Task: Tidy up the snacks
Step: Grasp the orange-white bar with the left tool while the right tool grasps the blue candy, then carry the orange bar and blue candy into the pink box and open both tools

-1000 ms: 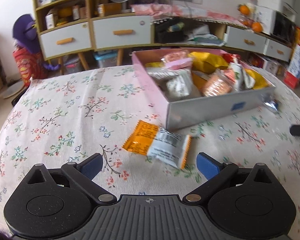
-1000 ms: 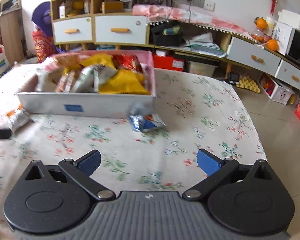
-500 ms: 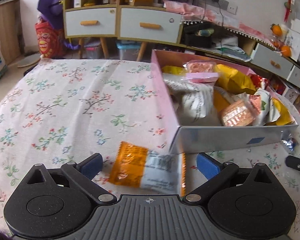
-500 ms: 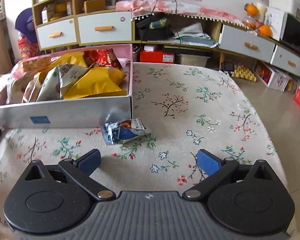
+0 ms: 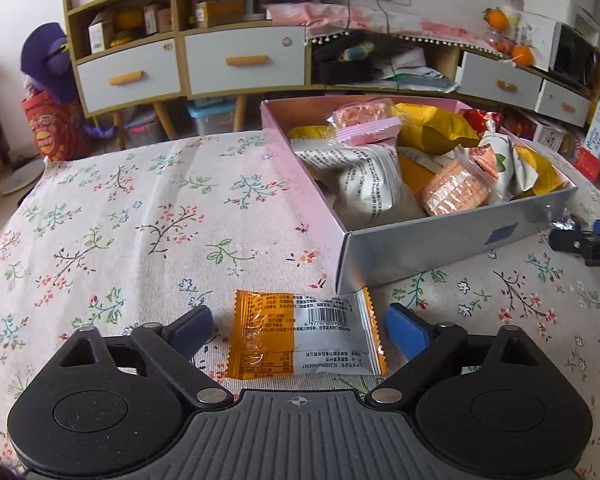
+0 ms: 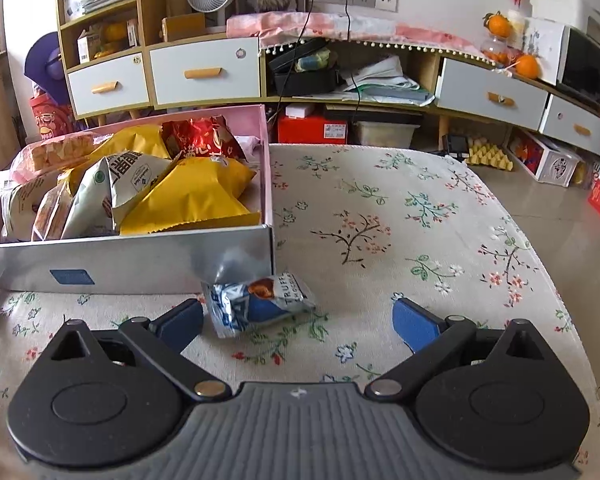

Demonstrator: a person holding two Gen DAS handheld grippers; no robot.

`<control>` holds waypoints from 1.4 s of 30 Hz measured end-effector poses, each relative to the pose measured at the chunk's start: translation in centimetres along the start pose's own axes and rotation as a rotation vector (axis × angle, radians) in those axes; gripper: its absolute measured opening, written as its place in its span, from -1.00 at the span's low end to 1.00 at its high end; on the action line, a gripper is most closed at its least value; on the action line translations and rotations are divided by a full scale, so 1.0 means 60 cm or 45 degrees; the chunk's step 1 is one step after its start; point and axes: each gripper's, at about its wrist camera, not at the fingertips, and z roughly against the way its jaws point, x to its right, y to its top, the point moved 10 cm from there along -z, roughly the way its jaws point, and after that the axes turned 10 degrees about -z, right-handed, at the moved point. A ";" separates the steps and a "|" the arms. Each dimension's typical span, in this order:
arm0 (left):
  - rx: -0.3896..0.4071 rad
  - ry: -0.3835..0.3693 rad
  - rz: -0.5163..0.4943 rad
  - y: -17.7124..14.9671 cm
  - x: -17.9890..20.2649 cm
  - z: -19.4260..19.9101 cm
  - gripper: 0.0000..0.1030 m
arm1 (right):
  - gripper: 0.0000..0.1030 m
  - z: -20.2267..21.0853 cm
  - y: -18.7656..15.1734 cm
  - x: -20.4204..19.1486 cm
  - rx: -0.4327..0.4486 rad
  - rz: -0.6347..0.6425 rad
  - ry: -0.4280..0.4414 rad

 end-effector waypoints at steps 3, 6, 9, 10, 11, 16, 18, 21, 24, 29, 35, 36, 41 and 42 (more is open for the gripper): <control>0.008 -0.014 -0.017 0.002 0.004 0.003 0.57 | 0.85 -0.001 0.002 -0.007 0.011 0.002 0.000; 0.014 -0.026 -0.030 0.004 0.007 0.007 0.40 | 0.72 0.000 0.004 -0.016 0.027 0.027 0.000; 0.013 -0.026 -0.033 0.004 0.009 0.009 0.29 | 0.54 0.003 0.005 -0.027 0.037 0.057 0.013; 0.013 -0.029 -0.036 0.005 0.010 0.009 0.25 | 0.46 0.004 0.005 -0.030 0.041 0.068 0.016; 0.014 -0.032 -0.040 0.005 0.011 0.010 0.17 | 0.42 0.004 0.005 -0.033 0.043 0.080 0.021; 0.009 -0.040 -0.050 0.006 0.016 0.014 0.05 | 0.07 0.011 0.003 -0.044 0.051 0.133 0.037; 0.007 -0.044 -0.047 0.006 0.017 0.016 0.01 | 0.00 0.013 0.004 -0.045 0.058 0.156 0.023; 0.007 -0.053 -0.051 0.006 0.017 0.019 -0.09 | -0.10 0.015 0.003 -0.044 0.055 0.160 0.024; 0.018 -0.060 -0.053 0.010 0.019 0.024 -0.17 | -0.20 0.018 0.001 -0.045 0.041 0.164 0.031; 0.028 -0.081 -0.046 0.015 0.020 0.036 -0.36 | -0.27 0.024 0.000 -0.047 0.008 0.148 0.047; 0.039 -0.103 -0.069 0.014 0.027 0.051 -0.48 | -0.30 0.036 -0.001 -0.052 -0.014 0.128 0.082; 0.044 -0.110 -0.072 0.015 0.029 0.055 -0.60 | -0.30 0.038 -0.002 -0.054 -0.016 0.131 0.086; 0.066 -0.146 -0.080 0.021 0.041 0.074 -0.73 | -0.30 0.049 -0.004 -0.068 -0.031 0.141 0.121; 0.068 -0.151 -0.083 0.022 0.043 0.077 -0.75 | -0.30 0.051 -0.004 -0.071 -0.031 0.145 0.126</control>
